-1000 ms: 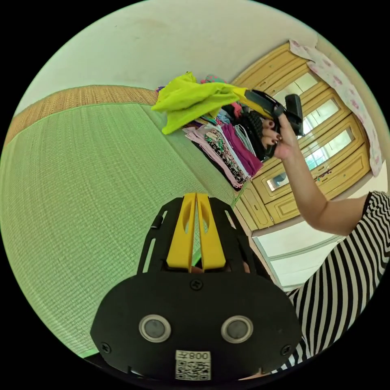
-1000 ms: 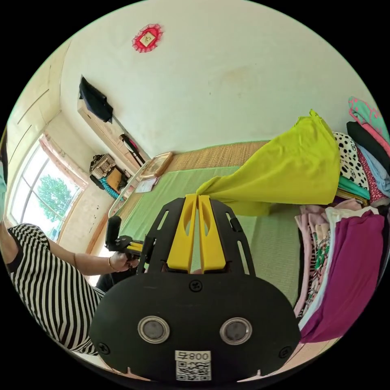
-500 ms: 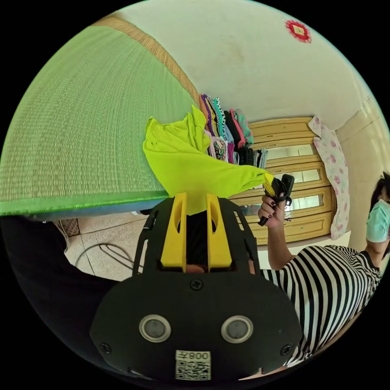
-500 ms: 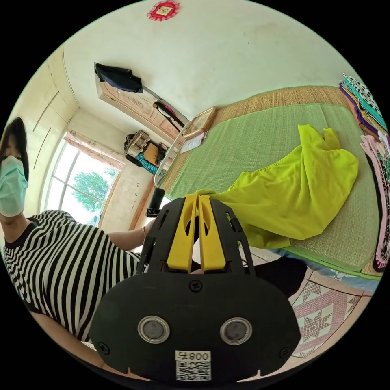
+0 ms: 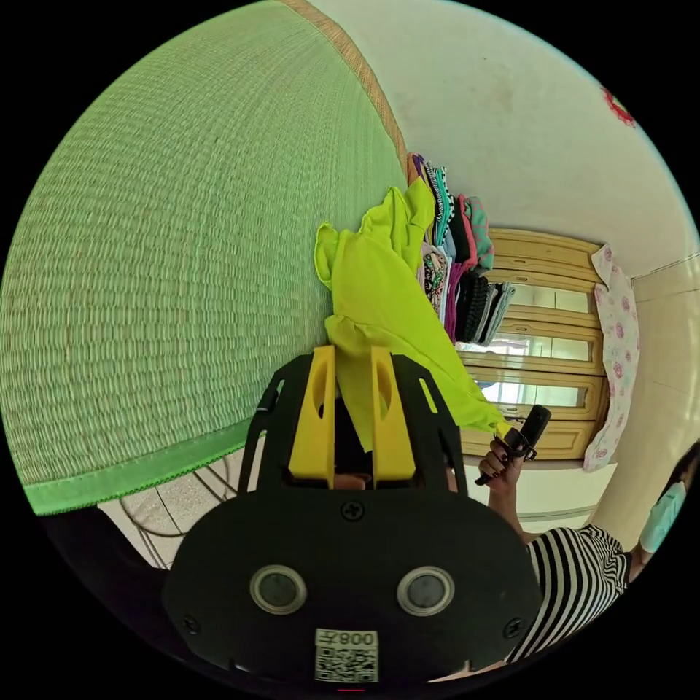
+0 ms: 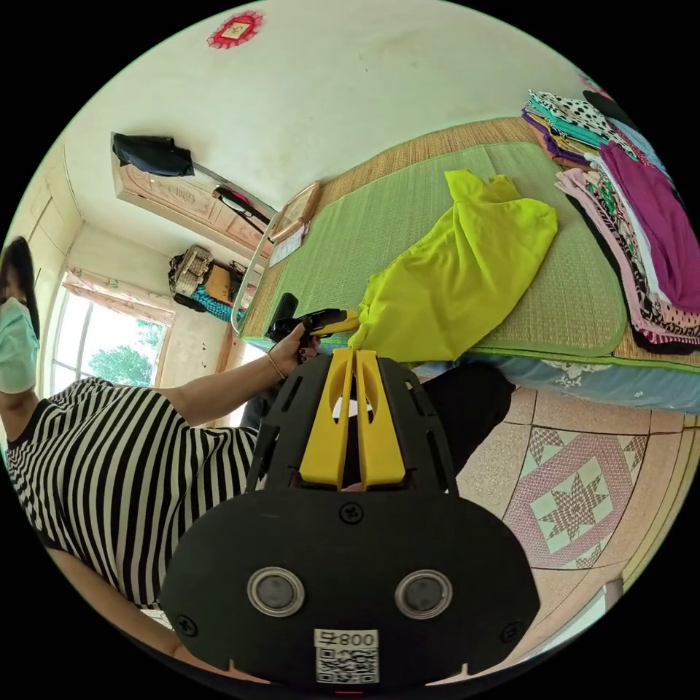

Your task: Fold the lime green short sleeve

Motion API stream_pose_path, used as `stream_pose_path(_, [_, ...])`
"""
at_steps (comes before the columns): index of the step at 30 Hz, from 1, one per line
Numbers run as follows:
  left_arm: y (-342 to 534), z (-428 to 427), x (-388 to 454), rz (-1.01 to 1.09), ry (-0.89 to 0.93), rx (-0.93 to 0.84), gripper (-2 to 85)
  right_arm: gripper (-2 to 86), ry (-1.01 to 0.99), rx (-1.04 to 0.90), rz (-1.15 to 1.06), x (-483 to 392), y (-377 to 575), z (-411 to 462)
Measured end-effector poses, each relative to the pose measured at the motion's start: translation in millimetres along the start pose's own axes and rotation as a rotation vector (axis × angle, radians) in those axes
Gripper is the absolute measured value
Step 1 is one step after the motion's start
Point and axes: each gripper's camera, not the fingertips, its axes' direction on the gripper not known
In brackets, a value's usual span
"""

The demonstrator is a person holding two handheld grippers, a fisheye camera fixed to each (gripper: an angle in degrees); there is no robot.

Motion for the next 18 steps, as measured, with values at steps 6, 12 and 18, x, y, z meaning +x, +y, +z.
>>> stream_pose_path(6, [6, 20, 36, 0.039, 0.086, -0.058, 1.0, 0.8, 0.123, 0.025, 0.167, 69, 20, -1])
stream_pose_path(12, [34, 15, 93, 0.159, 0.178, -0.082, 0.4, 4.3, 0.283, 0.132, 0.21, 96, 25, 0])
stream_pose_path(18, [54, 19, 151, 0.273, 0.249, -0.114, 0.3, 9.1, 0.329, 0.189, 0.087, 76, 10, 32])
